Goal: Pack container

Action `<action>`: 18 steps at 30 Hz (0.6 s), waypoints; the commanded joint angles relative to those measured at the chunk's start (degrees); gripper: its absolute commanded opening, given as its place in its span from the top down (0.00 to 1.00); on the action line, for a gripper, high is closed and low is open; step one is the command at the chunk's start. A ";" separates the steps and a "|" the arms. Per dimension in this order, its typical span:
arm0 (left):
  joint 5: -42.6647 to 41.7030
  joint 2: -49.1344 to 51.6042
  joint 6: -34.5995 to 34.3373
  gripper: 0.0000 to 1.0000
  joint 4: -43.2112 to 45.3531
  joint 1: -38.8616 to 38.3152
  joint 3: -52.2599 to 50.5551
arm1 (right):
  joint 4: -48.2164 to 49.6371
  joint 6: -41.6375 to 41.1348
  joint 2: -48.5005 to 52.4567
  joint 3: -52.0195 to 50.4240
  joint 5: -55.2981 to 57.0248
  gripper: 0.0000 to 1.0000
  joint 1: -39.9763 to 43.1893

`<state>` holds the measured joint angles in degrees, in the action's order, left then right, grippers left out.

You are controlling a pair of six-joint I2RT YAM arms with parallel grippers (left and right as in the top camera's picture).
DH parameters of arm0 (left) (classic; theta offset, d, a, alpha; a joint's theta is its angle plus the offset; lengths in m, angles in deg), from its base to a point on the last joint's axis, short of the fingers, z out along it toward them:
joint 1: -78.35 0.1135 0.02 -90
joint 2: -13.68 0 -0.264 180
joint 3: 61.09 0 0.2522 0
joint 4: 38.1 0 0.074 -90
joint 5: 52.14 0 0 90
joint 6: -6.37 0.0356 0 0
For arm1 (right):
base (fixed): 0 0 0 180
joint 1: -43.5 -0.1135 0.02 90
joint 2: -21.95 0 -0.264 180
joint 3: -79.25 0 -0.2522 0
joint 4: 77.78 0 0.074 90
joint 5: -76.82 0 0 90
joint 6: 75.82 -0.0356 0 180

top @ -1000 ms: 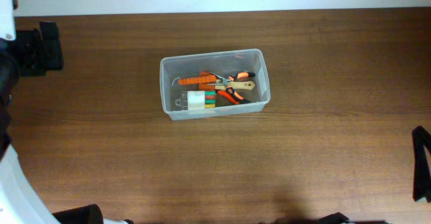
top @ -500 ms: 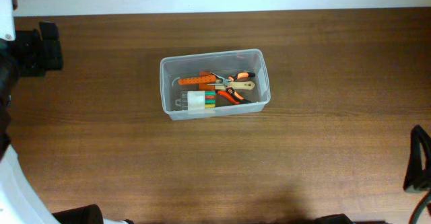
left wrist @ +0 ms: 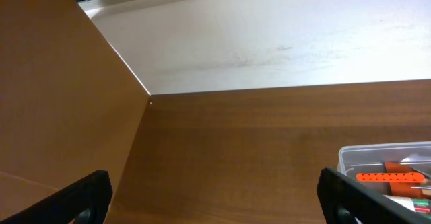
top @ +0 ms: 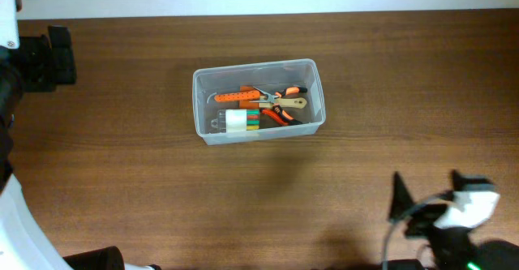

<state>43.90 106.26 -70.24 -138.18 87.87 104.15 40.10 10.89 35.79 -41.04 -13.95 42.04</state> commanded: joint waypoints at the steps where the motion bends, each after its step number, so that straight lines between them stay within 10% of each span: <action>1: -0.20 0.09 -0.96 0.01 0.11 0.39 -0.11 | 4.24 -0.83 -5.22 -11.61 -2.82 0.02 0.50; 18: -0.20 0.07 -0.96 0.01 0.11 0.39 -0.11 | 8.98 -0.81 -7.50 -27.15 -4.83 0.02 0.52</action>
<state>43.90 106.26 -70.24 -138.18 87.87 104.15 48.69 10.30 29.87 -67.11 -17.87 42.04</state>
